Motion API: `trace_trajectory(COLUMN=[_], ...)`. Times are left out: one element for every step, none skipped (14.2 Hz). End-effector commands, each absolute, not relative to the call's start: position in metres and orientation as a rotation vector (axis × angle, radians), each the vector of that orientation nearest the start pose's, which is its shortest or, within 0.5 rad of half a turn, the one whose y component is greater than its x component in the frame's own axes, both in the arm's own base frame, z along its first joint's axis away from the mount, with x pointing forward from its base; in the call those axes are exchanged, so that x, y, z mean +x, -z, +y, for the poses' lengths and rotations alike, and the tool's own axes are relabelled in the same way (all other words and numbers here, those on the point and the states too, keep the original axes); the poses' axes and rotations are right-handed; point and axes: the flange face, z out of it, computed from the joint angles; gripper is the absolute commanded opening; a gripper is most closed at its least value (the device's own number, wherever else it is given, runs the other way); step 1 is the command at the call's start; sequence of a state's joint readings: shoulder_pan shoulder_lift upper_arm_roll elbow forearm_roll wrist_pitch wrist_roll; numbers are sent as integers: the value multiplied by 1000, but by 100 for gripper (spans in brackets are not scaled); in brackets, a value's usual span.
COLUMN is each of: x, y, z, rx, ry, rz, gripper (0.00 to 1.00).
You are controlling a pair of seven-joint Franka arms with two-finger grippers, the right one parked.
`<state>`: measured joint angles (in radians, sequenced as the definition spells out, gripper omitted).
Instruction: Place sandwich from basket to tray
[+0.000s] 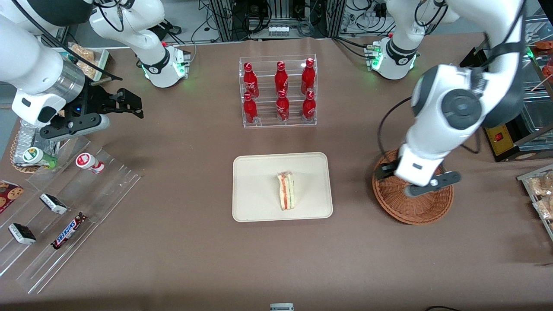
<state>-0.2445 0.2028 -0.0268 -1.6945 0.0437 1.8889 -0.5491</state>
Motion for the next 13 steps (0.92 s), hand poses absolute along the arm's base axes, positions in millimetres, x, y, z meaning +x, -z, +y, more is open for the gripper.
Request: trace_trajectory(x=[568, 564, 559, 552, 547, 540, 538, 539, 538, 537, 537, 537, 538], y=[-499, -510, -521, -535, -546, -562, -576, -591, -603, -610, -613, -612, -611], z=[-104, -83, -65, -50, -35, -25, -22, -9, -2, 2, 7, 7, 4], rx=[-3088, -3088, -3097, -3102, -3104, -3105, -3108, -3113, -3132, -3145, -3151, -3151, -3149], ry=[-19, -40, -52, -50, -56, -58, -53, -40, -24, -24, -38, -43, -43], rz=[-299, -258, -205, -143, -102, -51, 11, 39, 82, 127, 130, 133, 137], gripper=[100, 100, 100, 100, 100, 100, 100, 100, 100, 100, 100, 100, 100])
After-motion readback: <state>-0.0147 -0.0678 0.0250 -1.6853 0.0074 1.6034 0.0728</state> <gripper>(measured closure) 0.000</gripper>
